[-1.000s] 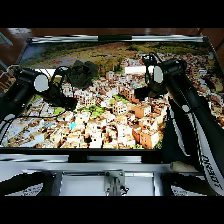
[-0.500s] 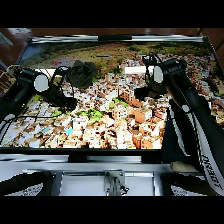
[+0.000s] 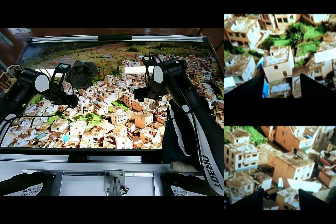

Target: Fold the shirts.

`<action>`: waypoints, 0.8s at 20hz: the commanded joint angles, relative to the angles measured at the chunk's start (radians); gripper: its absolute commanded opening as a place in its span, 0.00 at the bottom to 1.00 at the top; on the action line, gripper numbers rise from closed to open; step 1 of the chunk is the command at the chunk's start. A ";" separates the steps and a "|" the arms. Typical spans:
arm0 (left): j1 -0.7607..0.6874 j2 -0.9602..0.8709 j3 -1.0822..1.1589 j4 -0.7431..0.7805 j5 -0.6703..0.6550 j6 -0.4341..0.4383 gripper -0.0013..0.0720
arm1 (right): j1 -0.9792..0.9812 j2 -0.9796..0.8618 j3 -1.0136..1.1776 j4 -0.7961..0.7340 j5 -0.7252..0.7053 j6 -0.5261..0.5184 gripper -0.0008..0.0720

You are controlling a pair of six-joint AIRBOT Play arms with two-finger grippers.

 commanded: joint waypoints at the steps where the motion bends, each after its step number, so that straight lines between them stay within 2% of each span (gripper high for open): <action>1: 0.002 -0.012 0.000 0.013 0.234 -0.001 0.74 | 0.001 0.000 0.000 0.044 0.021 -0.001 0.76; 3: 0.032 -0.036 0.002 0.040 0.385 -0.021 0.74 | 0.001 0.000 0.000 0.052 0.019 -0.001 0.76; 4: 0.060 -0.061 0.015 0.040 0.438 -0.043 0.79 | 0.001 0.000 0.000 0.056 0.016 -0.001 0.76; 5: 0.093 -0.099 0.042 0.033 0.471 -0.043 0.99 | 0.001 0.000 0.000 0.070 0.009 -0.002 0.76; 8: 0.195 -0.278 0.187 0.012 0.473 -0.038 1.00 | 0.001 0.000 0.000 0.132 -0.018 -0.024 0.76; 11: 0.263 -0.459 0.323 -0.118 0.473 -0.038 1.00 | 0.001 0.000 0.000 0.157 -0.036 -0.062 0.76; 16: 0.273 -0.627 0.374 -0.166 0.510 -0.011 1.00 | 0.001 0.000 0.000 0.157 -0.092 -0.064 0.76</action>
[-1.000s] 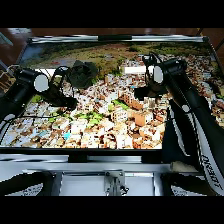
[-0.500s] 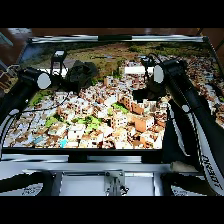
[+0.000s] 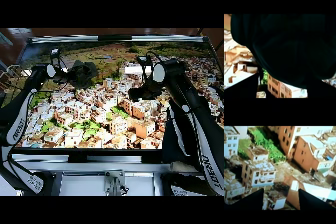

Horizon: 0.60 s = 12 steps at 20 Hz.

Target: Fold the shirts.

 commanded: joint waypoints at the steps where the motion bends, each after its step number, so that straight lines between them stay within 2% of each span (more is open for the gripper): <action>1: 0.016 -0.103 0.035 -0.041 0.052 0.018 1.00 | 0.001 0.000 0.000 0.009 -0.042 -0.024 0.76; 6: 0.014 -0.111 0.035 -0.056 0.165 0.018 0.98 | 0.001 0.000 0.000 0.008 -0.043 -0.051 0.76; 7: 0.015 -0.114 0.035 -0.081 0.164 0.018 0.77 | 0.001 0.000 0.000 0.008 -0.045 -0.050 0.76; 8: 0.015 -0.116 0.035 -0.103 0.161 0.018 0.37 | 0.001 0.000 0.000 0.008 -0.045 -0.050 0.76; 9: 0.015 -0.114 0.036 -0.128 0.156 0.020 0.07 | 0.001 0.000 0.000 0.009 -0.042 -0.048 0.76; 12: 0.011 -0.049 0.036 -0.193 0.125 0.047 0.06 | 0.001 0.000 0.000 0.016 -0.037 -0.039 0.76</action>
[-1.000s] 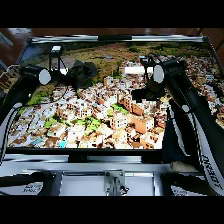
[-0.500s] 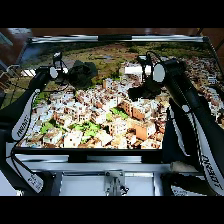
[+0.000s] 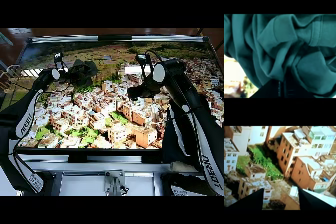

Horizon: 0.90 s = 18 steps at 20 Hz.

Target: Fold the shirts.

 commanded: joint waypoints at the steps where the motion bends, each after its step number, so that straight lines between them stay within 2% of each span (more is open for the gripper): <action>1: -0.008 0.085 0.002 -0.073 -0.017 0.051 0.06 | 0.001 0.000 0.000 0.004 0.005 0.004 0.76; 4: -0.037 0.295 0.002 -0.072 -0.024 0.123 0.06 | -0.002 0.014 0.008 -0.009 0.002 -0.043 0.76; 7: -0.072 0.561 0.002 -0.072 -0.030 0.123 0.06 | -0.050 0.072 0.115 -0.030 -0.005 -0.037 0.76; 10: -0.138 0.787 0.000 -0.072 -0.121 0.122 0.06 | -0.128 0.170 0.246 -0.046 -0.005 0.002 0.76; 14: -0.257 0.871 -0.013 -0.072 -0.391 0.102 0.06 | -0.203 0.338 0.306 -0.154 -0.004 0.030 0.76; 15: -0.302 0.871 -0.039 -0.072 -0.425 0.091 0.06 | -0.213 0.376 0.306 -0.180 0.014 0.030 0.76; 18: -0.457 0.866 -0.164 -0.072 -0.406 0.090 0.06 | -0.217 0.437 0.306 -0.204 0.124 0.018 0.76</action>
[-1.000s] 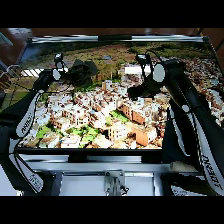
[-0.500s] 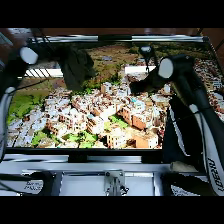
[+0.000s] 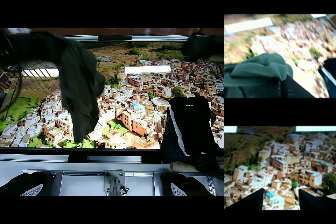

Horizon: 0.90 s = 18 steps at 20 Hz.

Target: Fold the shirts.

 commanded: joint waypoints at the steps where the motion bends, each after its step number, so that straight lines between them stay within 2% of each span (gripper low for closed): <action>1: -0.169 0.012 -0.140 0.003 -0.048 -0.038 0.06 | -0.019 0.075 0.014 -0.041 0.129 -0.007 0.76; 4: -0.283 -0.016 -0.348 0.002 0.016 -0.137 0.06 | -0.019 0.075 -0.028 -0.068 0.197 -0.103 0.76; 5: -0.304 -0.032 -0.404 -0.001 0.040 -0.175 0.14 | -0.019 0.075 -0.053 -0.100 0.198 -0.105 0.76; 6: -0.311 -0.051 -0.436 -0.002 0.048 -0.208 0.68 | -0.019 0.075 -0.080 -0.116 0.199 -0.106 0.76; 7: -0.303 -0.065 -0.439 -0.001 0.031 -0.234 0.98 | -0.019 0.075 -0.105 -0.118 0.199 -0.106 0.76; 9: -0.250 -0.063 -0.423 0.003 -0.023 -0.204 0.99 | -0.019 0.075 -0.153 -0.106 0.205 -0.106 0.76; 12: -0.118 -0.060 -0.408 0.031 -0.201 -0.122 0.99 | -0.019 0.075 -0.240 -0.085 0.235 -0.113 0.76; 14: -0.055 -0.060 -0.439 0.037 -0.302 -0.098 0.99 | -0.019 0.075 -0.335 0.008 0.240 -0.130 0.76; 16: -0.038 -0.054 -0.523 0.037 -0.319 -0.098 0.99 | -0.019 0.075 -0.464 0.129 0.208 -0.129 0.76; 18: -0.056 -0.050 -0.655 -0.004 -0.243 -0.103 0.99 | -0.019 0.074 -0.605 0.245 0.124 -0.119 0.79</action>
